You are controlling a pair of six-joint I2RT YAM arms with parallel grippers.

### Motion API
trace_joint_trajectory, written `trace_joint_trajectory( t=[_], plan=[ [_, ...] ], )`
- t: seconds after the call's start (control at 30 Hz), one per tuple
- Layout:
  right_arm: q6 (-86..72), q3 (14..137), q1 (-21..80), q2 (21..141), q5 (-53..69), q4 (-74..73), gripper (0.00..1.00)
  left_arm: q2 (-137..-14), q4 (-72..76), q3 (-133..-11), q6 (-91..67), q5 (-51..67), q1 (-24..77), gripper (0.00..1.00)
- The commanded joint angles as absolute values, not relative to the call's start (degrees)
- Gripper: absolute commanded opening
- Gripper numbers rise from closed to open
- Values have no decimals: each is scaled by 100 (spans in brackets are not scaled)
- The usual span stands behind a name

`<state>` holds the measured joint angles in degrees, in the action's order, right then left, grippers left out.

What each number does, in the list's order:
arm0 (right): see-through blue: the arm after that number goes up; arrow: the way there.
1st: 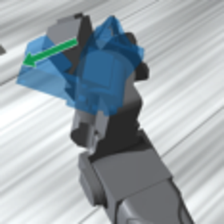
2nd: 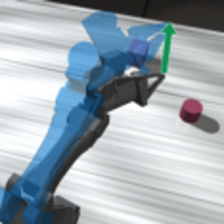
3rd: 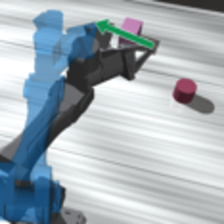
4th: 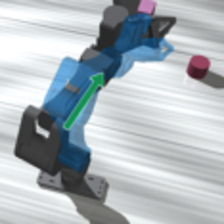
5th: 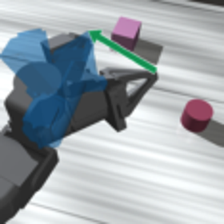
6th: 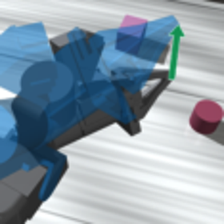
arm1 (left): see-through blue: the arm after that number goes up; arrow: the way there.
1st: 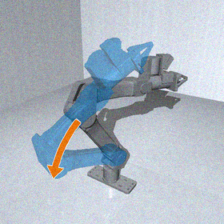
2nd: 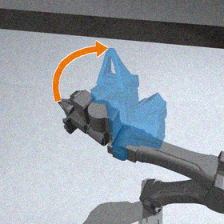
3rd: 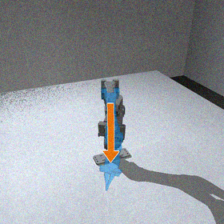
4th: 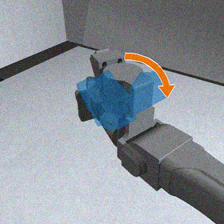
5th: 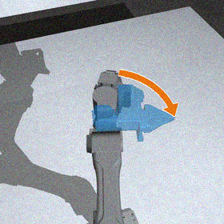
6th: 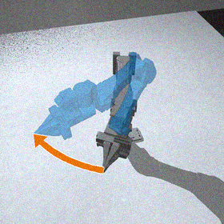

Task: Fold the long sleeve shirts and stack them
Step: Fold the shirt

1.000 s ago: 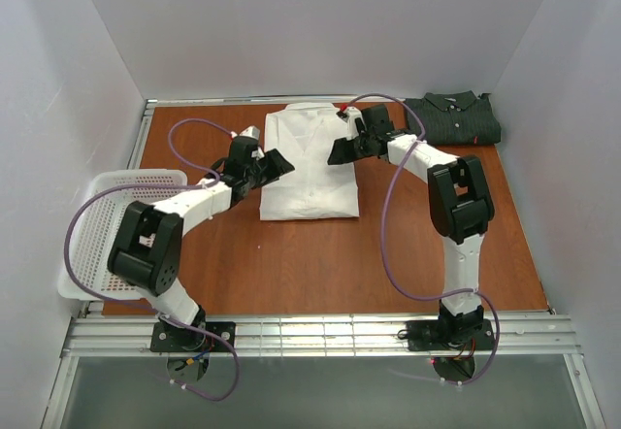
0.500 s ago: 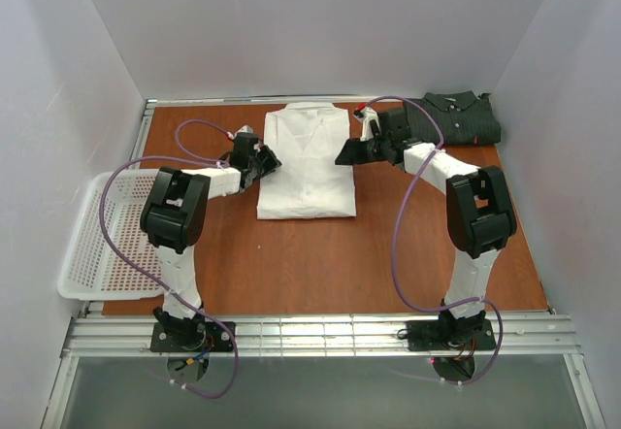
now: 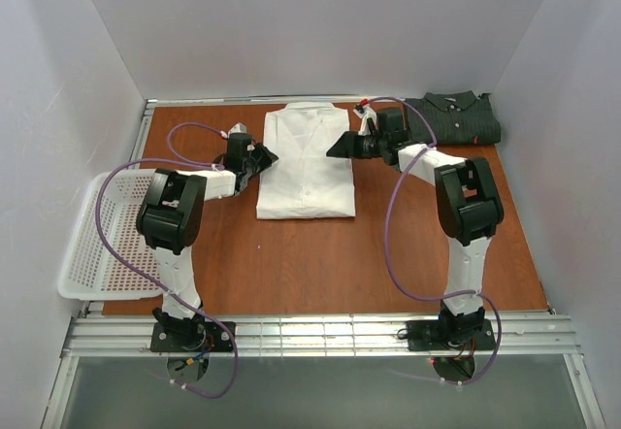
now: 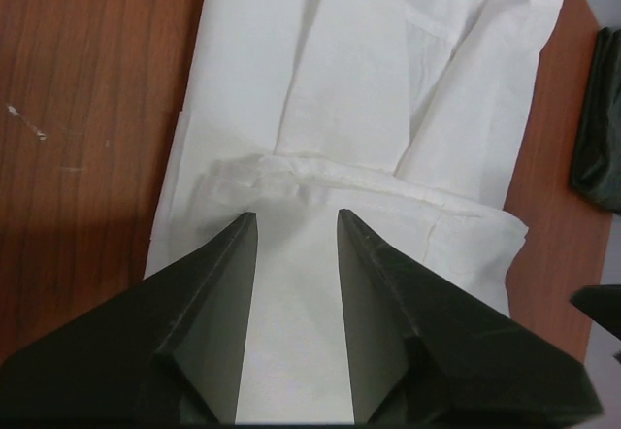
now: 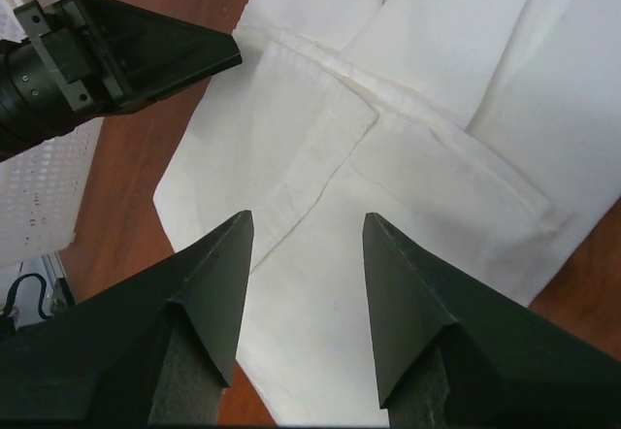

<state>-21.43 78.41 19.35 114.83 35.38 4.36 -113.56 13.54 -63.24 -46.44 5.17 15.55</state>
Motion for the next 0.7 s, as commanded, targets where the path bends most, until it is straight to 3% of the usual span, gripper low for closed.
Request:
trace_joint_trajectory(
  t=[0.0, 0.33, 0.47, 0.67],
  plan=[
    [-2917, 8112, 1916, 12066, 3929, 1456, 43, -11363, 1679, -6389, -4614, 668, 1521, 32],
    [-3665, 8042, 1319, 13113, 4349, 2689, 42, -11663, 2004, -5897, -5080, 677, 1231, 22],
    [-3603, 7770, 1081, 12491, 4500, 2681, 41, -11488, 1969, -5968, -4931, 887, 1169, 21],
    [-3964, 7130, 1397, 11278, 4825, 2725, 41, -10226, 1802, -5697, -5088, 1336, 1335, 32]
  ],
)
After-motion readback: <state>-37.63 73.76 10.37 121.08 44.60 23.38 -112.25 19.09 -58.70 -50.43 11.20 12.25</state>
